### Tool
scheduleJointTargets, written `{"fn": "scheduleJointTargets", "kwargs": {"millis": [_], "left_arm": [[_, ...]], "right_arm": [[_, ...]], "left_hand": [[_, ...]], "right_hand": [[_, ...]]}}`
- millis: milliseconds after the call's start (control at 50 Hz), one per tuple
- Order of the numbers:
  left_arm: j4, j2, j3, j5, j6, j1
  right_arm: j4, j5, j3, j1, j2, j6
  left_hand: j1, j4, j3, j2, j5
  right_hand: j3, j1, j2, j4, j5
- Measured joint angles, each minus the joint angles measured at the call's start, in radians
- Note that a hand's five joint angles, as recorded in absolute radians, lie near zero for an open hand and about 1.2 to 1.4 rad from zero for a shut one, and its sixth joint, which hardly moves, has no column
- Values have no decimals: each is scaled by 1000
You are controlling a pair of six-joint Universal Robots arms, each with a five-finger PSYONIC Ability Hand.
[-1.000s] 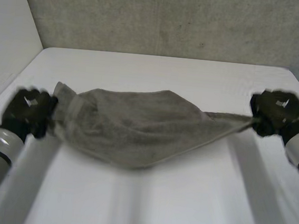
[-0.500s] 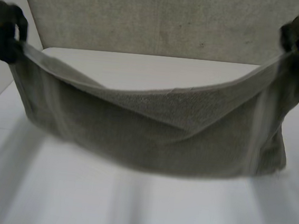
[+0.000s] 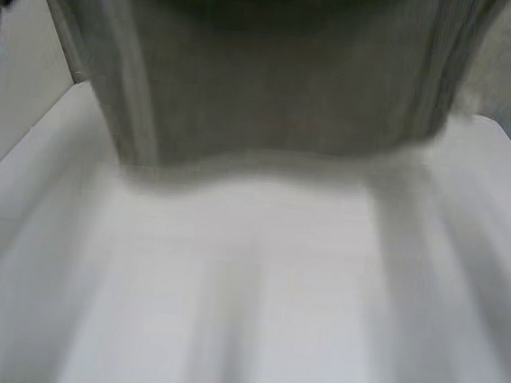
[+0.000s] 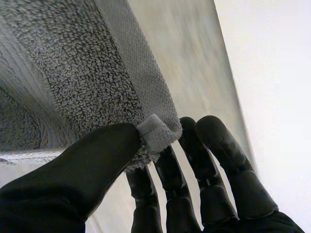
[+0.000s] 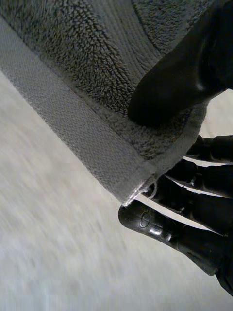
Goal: Fold the towel.
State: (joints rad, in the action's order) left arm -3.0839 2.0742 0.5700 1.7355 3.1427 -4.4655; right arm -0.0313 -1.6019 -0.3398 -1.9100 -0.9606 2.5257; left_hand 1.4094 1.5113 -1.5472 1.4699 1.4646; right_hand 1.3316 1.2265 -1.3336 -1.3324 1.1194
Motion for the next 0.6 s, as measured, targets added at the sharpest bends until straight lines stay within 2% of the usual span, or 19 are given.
{"fn": "scheduleJointTargets", "kwargs": {"millis": [100, 220, 440, 600], "left_arm": [[-92, -47, 61, 17, -50, 0], [-130, -61, 247, -17, -56, -9], [-340, -27, 721, -187, -35, -33], [-496, -9, 989, -253, 71, -46]], "right_arm": [[-48, 36, -122, 8, -93, 43], [7, 98, -293, 13, -122, 40], [73, 159, -631, 26, -46, -17], [69, 173, -812, 65, 47, -25]], "left_hand": [[0, 0, 0, 0, 0], [0, 0, 0, 0, 0], [0, 0, -1, 0, 0], [0, 0, -2, 0, 0]], "right_hand": [[0, 0, 0, 0, 0], [0, 0, 0, 0, 3], [0, 0, 0, 0, 3], [0, 0, 0, 0, 3]]}}
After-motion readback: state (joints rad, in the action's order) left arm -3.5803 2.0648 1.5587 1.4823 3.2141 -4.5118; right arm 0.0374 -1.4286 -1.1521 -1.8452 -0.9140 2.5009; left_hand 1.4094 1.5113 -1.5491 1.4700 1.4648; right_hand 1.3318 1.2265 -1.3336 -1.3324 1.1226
